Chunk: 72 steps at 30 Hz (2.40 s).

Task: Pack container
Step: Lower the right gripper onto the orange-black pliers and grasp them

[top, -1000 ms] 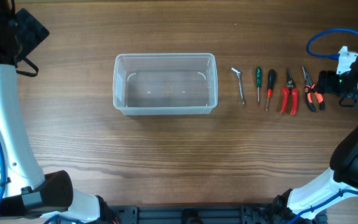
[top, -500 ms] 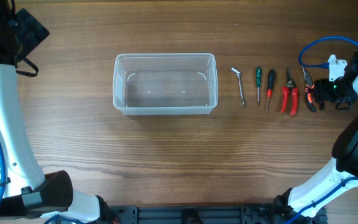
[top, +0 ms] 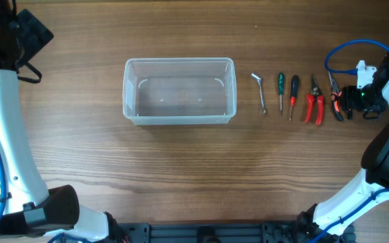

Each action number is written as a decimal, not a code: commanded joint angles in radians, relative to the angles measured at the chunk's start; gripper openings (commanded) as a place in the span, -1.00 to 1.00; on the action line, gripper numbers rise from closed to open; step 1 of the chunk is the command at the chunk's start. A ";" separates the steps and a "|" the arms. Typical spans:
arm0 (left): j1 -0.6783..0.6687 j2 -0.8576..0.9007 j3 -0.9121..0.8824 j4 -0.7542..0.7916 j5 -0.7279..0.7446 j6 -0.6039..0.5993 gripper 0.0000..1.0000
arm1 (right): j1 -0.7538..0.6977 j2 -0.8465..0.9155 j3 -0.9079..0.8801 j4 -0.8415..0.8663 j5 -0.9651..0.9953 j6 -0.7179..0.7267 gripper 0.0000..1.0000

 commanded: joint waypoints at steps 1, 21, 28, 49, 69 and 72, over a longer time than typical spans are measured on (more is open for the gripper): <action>0.003 0.006 0.011 -0.005 -0.009 0.019 1.00 | -0.005 0.018 0.012 0.008 -0.012 0.029 0.18; 0.003 0.006 0.011 -0.004 -0.009 0.019 1.00 | -0.004 0.079 0.012 -0.035 -0.012 -0.039 -0.03; 0.003 0.006 0.011 -0.004 -0.009 0.019 0.99 | -0.004 0.079 0.012 -0.034 -0.024 -0.068 -0.12; 0.003 0.006 0.011 -0.004 -0.009 0.019 1.00 | -0.004 0.079 0.012 -0.034 -0.023 -0.051 -0.91; 0.003 0.006 0.011 -0.005 -0.009 0.019 1.00 | 0.009 -0.273 0.058 -0.044 -0.089 0.327 -0.91; 0.003 0.006 0.011 -0.004 -0.009 0.019 1.00 | 0.031 -0.391 0.063 -0.050 -0.117 0.360 -0.91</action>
